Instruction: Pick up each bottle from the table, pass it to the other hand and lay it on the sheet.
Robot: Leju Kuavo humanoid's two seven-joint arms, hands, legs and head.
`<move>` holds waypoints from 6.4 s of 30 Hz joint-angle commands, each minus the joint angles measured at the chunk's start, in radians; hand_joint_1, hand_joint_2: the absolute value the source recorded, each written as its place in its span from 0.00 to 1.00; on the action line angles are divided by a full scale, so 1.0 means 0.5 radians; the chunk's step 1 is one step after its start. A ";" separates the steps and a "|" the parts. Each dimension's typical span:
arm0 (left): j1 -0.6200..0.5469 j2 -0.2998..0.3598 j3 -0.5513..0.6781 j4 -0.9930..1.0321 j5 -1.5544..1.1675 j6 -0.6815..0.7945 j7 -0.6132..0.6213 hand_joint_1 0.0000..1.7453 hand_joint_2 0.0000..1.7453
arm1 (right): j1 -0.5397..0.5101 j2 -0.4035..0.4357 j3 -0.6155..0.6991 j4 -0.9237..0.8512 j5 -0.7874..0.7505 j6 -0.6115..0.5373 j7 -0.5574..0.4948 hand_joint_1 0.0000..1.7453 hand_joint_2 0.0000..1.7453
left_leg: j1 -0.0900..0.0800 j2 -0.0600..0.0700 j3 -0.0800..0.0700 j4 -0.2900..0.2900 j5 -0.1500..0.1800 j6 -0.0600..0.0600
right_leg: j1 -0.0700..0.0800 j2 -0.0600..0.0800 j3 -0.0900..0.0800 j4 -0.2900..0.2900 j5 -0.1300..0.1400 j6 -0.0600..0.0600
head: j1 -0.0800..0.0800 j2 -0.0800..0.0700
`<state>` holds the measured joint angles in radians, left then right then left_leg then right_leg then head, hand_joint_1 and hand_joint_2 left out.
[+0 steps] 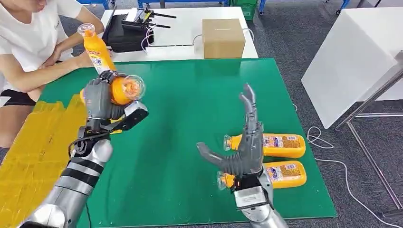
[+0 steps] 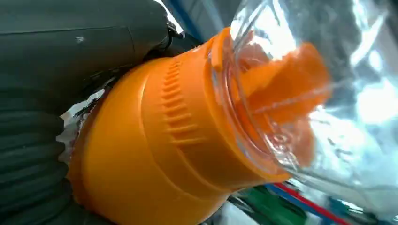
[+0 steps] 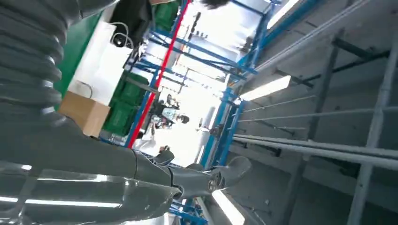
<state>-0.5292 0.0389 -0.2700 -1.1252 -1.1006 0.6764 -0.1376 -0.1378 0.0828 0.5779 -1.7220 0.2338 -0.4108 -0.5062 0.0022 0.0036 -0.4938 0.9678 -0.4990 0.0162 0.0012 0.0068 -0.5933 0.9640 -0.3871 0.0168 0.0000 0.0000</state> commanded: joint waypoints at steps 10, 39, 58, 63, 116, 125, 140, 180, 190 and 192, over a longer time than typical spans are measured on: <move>-0.272 0.166 0.193 0.938 -0.714 0.043 0.243 1.00 1.00 | -0.004 -0.132 -0.093 -0.082 -0.079 0.077 0.001 0.00 1.00 | 0.002 -0.002 0.005 -0.001 -0.002 -0.001 | 0.003 -0.002 0.005 -0.001 -0.002 0.001 | 0.000 0.000; -0.266 0.155 0.506 1.641 -0.486 -0.009 0.236 0.00 1.00 | -0.041 -0.178 -0.053 0.073 -0.153 0.122 0.040 0.00 1.00 | 0.002 -0.003 0.003 -0.001 -0.001 -0.001 | 0.001 -0.001 0.004 -0.001 -0.001 0.001 | 0.000 0.000; -0.233 0.109 0.684 1.601 -0.236 0.029 0.048 0.00 1.00 | -0.041 -0.157 -0.069 0.156 -0.149 0.134 0.058 0.00 1.00 | 0.002 -0.002 0.007 -0.002 -0.002 -0.001 | 0.002 -0.001 0.008 -0.002 -0.002 0.001 | 0.000 0.000; -0.089 0.067 0.808 1.192 -0.343 0.043 -0.045 0.00 1.00 | -0.023 -0.132 -0.111 0.191 -0.143 0.124 0.073 0.00 1.00 | 0.003 -0.002 0.009 -0.003 -0.002 -0.001 | 0.002 -0.001 0.009 -0.003 -0.002 0.002 | 0.000 0.000; 0.963 -0.225 0.533 -0.971 2.226 -0.958 -0.638 0.00 1.00 | 0.365 -0.555 -0.634 0.018 1.362 0.023 0.788 0.00 1.00 | -0.001 -0.004 0.007 -0.003 -0.006 0.001 | -0.003 -0.003 0.008 -0.004 -0.003 0.001 | 0.000 0.000; 0.958 -0.258 0.570 -0.859 2.291 -1.098 -0.611 0.00 1.00 | -0.050 -0.778 -0.646 0.408 1.374 0.404 0.944 0.00 1.00 | -0.001 0.005 0.005 -0.002 -0.006 0.003 | -0.003 0.006 0.007 -0.005 0.001 0.003 | 0.000 0.000; 0.800 -0.273 0.490 -0.614 2.301 -1.119 -0.573 0.00 1.00 | -0.702 -0.790 -0.357 1.190 1.272 0.808 1.058 0.00 1.00 | -0.001 0.000 0.013 -0.002 -0.005 0.002 | -0.002 0.001 0.013 -0.006 -0.001 0.002 | -0.001 0.000; 0.922 -0.313 0.697 -0.592 2.282 -1.063 -0.544 0.00 1.00 | -0.318 -0.910 -0.287 0.712 1.429 0.744 1.272 0.00 1.00 | 0.000 -0.004 0.010 -0.003 -0.005 0.001 | -0.002 -0.003 0.012 -0.005 -0.003 0.001 | -0.001 0.000; 0.864 -0.306 0.671 -0.532 2.286 -1.064 -0.524 0.00 1.00 | -0.457 -0.792 -0.390 1.284 1.434 0.777 1.318 0.00 1.00 | -0.001 -0.002 0.006 -0.002 -0.004 0.002 | -0.002 0.000 0.008 -0.005 0.000 0.002 | -0.001 0.000; 0.856 -0.306 0.669 -0.518 2.287 -1.064 -0.522 0.00 1.00 | -0.472 -0.769 -0.415 1.340 1.417 0.777 1.311 0.00 1.00 | -0.001 -0.001 0.006 -0.002 -0.004 0.002 | -0.003 0.000 0.008 -0.005 0.000 0.002 | -0.001 0.000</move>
<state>-0.0478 -0.1064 0.0488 -1.4656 0.0404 0.1450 -0.4074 -0.2910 -0.3609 0.4059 -1.2813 0.9598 -0.0301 0.1514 0.0012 0.0020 -0.4935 0.9682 -0.5006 0.0179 -0.0008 0.0064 -0.5921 0.9633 -0.3873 0.0172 -0.0004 0.0000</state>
